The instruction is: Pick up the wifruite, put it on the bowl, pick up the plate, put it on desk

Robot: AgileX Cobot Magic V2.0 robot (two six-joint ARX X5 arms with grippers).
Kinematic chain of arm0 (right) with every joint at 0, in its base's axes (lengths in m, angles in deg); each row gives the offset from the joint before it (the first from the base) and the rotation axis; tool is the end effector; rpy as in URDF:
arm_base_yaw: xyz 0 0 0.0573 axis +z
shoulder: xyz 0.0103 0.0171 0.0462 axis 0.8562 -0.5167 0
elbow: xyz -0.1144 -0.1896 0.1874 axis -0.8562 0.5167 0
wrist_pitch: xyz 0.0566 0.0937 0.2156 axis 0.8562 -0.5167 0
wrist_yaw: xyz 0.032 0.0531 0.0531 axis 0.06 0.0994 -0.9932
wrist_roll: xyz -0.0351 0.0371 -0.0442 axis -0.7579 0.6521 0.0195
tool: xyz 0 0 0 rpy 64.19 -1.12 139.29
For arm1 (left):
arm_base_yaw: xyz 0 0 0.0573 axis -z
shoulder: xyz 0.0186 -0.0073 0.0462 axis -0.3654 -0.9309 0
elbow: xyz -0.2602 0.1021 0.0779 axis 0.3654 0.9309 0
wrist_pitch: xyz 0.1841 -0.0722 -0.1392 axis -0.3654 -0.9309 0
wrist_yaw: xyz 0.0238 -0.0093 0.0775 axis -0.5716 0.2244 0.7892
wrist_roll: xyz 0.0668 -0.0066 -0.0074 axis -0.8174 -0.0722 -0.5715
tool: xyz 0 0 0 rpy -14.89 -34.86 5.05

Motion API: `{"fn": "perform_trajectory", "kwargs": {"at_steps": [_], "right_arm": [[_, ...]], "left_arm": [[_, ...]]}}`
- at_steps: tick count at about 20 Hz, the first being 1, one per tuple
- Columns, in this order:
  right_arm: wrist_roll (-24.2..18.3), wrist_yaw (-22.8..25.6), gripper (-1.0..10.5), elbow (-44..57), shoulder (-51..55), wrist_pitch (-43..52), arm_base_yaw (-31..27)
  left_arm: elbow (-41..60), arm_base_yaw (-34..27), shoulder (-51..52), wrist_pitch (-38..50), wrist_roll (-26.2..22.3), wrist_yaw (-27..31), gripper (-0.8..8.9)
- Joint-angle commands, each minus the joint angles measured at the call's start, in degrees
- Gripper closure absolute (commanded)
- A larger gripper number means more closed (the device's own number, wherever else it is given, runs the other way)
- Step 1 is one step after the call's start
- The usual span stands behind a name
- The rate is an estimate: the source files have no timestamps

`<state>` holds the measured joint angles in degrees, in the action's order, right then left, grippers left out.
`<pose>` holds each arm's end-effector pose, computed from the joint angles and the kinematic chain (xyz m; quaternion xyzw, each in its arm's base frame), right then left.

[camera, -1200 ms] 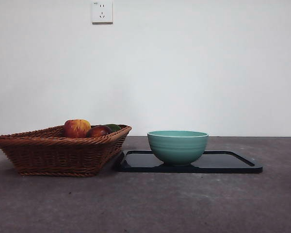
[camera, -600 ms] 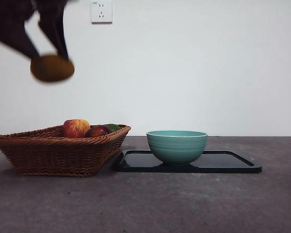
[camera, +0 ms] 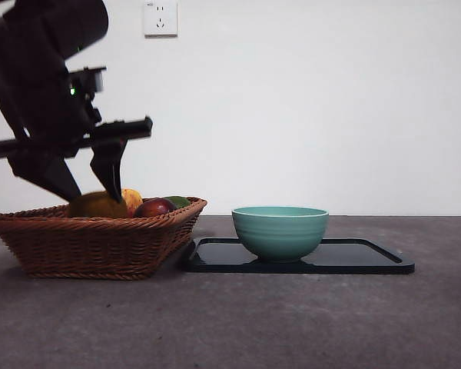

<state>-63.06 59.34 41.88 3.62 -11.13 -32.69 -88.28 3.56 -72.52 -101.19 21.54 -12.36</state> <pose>0.0735 0.0561 0.3005 0.0408 0.3881 0.3476 0.8526 0.2911 -0.1269 0.2269 -0.0453 0.4017 -0.0558 0.9129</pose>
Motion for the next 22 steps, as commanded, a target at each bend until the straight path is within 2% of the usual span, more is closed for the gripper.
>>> {"fn": "perform_trajectory", "kwargs": {"at_steps": [1, 6, 9, 10, 17, 22], "right_arm": [[-0.7, 0.0, 7.4, -0.5, -0.3, 0.4, 0.3], [-0.7, 0.0, 7.4, -0.5, -0.3, 0.4, 0.3], [-0.7, 0.0, 7.4, -0.5, -0.3, 0.4, 0.3], [-0.7, 0.0, 7.4, -0.5, -0.3, 0.4, 0.3], [-0.6, 0.0, 7.4, -0.5, -0.3, 0.4, 0.3], [-0.6, 0.0, 7.4, -0.5, -0.3, 0.4, 0.3]], "left_arm": [[-0.5, -0.2, -2.6, 1.2, -0.8, 0.4, 6.67], [-0.5, -0.2, -4.1, 1.5, -1.9, 0.3, 6.49], [-0.5, -0.2, -4.1, 1.3, -1.9, 0.3, 4.96], [-0.5, -0.2, -4.1, 1.2, -1.9, 0.3, 4.71], [-0.6, -0.2, -2.6, 0.2, -1.9, 0.3, 4.68], [-0.6, -0.2, 3.8, -0.8, -2.1, -0.7, 4.68]]}}
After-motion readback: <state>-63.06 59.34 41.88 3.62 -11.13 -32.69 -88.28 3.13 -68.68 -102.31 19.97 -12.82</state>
